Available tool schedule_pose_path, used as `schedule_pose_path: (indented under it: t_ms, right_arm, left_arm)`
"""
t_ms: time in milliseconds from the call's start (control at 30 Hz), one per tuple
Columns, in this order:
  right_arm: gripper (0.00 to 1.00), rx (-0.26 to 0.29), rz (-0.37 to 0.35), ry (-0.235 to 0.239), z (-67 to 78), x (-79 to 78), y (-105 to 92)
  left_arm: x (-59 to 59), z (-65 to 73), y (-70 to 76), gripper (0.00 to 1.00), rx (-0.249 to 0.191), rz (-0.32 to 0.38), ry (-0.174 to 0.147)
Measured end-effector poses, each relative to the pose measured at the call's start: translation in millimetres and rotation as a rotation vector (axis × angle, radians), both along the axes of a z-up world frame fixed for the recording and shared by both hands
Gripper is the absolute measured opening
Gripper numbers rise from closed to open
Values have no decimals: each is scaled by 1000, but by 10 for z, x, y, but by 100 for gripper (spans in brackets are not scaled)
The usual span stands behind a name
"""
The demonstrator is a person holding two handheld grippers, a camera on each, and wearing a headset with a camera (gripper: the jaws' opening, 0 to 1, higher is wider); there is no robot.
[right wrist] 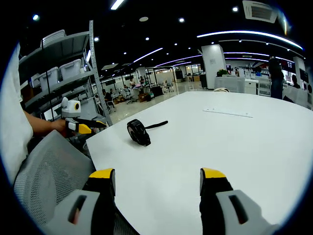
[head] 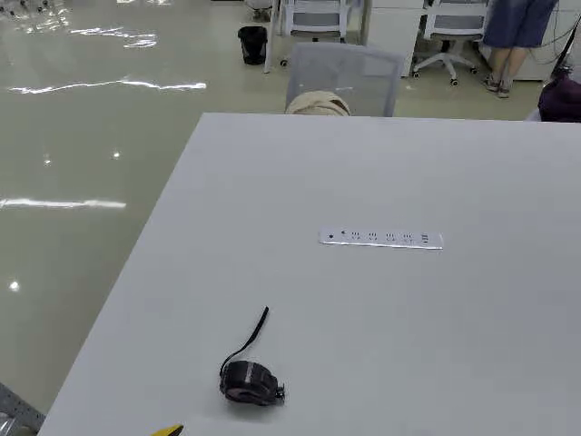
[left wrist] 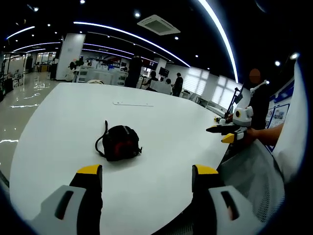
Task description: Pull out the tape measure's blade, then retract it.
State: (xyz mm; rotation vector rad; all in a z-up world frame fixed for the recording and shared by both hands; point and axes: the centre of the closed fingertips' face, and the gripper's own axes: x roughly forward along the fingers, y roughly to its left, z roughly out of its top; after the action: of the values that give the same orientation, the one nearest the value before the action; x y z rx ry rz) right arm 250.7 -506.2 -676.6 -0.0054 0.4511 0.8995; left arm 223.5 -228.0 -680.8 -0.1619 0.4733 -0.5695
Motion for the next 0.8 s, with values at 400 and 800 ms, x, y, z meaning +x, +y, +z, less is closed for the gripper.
schedule_pose_path:
  t_ms: [400, 800]
  right_arm:
    - [71, 0, 1, 3, -7, -10, 6]
    - [71, -5, 14, 2, -18, -10, 26]
  left_arm:
    - [-9, -29, -9, 73, 20, -12, 8]
    - [0, -33, -19, 73, 36, -29, 7]
